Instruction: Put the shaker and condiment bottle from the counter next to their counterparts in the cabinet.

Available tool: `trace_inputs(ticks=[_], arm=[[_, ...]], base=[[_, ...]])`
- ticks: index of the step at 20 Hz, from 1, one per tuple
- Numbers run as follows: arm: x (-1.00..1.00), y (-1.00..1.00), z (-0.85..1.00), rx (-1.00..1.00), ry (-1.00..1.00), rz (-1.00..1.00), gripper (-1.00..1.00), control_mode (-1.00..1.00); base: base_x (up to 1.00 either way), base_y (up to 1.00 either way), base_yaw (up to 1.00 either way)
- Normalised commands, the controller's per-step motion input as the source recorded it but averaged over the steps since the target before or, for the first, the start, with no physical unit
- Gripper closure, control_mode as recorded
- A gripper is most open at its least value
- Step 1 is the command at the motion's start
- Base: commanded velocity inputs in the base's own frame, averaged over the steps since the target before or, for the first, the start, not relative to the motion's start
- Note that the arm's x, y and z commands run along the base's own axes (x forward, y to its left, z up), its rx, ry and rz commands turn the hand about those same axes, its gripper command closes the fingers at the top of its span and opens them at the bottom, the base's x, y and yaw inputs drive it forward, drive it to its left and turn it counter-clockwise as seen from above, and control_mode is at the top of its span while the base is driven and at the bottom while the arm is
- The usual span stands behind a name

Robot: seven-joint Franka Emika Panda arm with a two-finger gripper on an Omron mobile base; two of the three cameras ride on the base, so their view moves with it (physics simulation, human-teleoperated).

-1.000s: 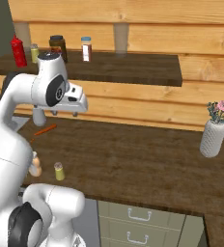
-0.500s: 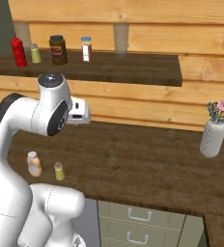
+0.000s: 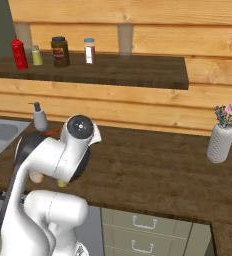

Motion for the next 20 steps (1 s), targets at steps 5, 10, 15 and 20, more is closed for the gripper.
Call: trace_inputs(ticks=[5, 10, 15, 20], arm=[[-0.04, -0.13, -0.96, 0.04, -0.39, 0.38, -1.0, -1.0], [0.03, -0.07, -0.56, 0.0, -0.07, 0.33, -1.0, -1.0], [0.07, 0.0, -0.6, -0.01, -0.16, 0.19, -1.0, -1.0], [0.29, 0.0, -0.58, 0.01, -0.04, 0.21, -1.0, -1.0]], base=[[0.0, 0.0, 0.0], [0.0, 0.0, 0.0], [0.0, 0.0, 0.0], [0.0, 0.0, 0.0]])
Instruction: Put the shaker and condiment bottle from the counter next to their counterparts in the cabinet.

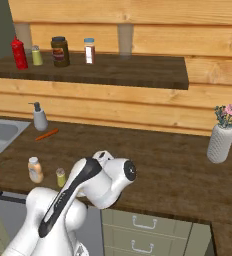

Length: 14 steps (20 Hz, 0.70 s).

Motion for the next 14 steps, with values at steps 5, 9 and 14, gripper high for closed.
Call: trace_inputs(ticks=[5, 9, 14], arm=[[0.71, 0.01, -0.16, 0.06, 0.01, 0.18, -1.0, -1.0], [0.59, 0.07, -0.31, 0.0, 0.02, 0.19, -1.0, -1.0], [0.06, -0.02, -0.42, 0.0, 0.0, 0.32, -1.0, -1.0]], base=[[0.0, 0.0, 0.0], [0.0, 0.0, 0.0], [0.0, 0.0, 0.0]])
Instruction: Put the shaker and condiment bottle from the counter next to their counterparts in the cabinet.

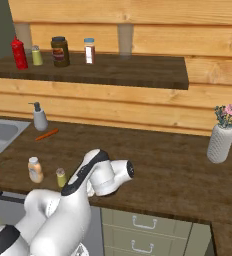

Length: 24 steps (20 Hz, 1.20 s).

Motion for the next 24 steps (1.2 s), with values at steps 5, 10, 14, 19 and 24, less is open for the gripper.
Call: trace_inputs(ticks=[5, 10, 14, 19, 24], arm=[[0.0, 0.0, -0.05, 0.0, 0.0, 0.12, -1.0, -1.0], [0.0, 0.23, -0.06, 0.0, 0.0, 0.0, -1.0, -1.0], [-0.05, 0.23, -0.05, 0.0, 0.0, 0.0, -1.0, -1.0], [-0.02, 0.21, -0.05, 0.0, 0.0, 0.0, -1.0, -1.0], [-0.05, 0.28, -0.12, -0.01, 0.0, 0.0, -1.0, -1.0]], base=[[0.0, 0.0, 0.0], [0.0, 0.0, 0.0], [0.0, 0.0, 0.0], [0.0, 0.0, 0.0], [0.0, 0.0, 0.0]])
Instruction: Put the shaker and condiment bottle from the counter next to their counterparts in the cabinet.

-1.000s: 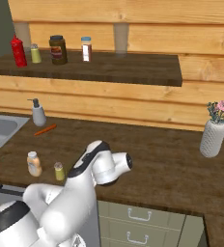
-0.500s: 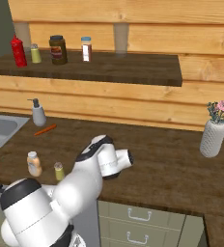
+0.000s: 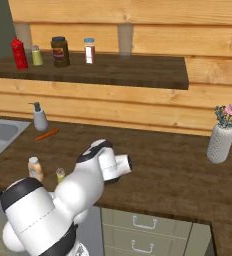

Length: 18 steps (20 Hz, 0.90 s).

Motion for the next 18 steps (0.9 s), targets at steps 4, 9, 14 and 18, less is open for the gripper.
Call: trace_inputs(ticks=[4, 9, 14, 18], arm=[[-0.02, 0.32, -0.17, -0.03, 0.0, 0.0, -1.0, -1.0], [0.01, 0.35, -0.19, -0.03, 0.02, 0.0, -1.0, -1.0], [0.15, 0.3, -0.1, 0.0, 0.05, 0.0, -1.0, -1.0], [0.17, 0.28, -0.07, 0.0, 0.07, 0.0, -1.0, -1.0]], base=[[0.0, 0.0, 0.0], [0.0, 0.0, 0.0], [0.0, 0.0, 0.0], [0.0, 0.0, 0.0]])
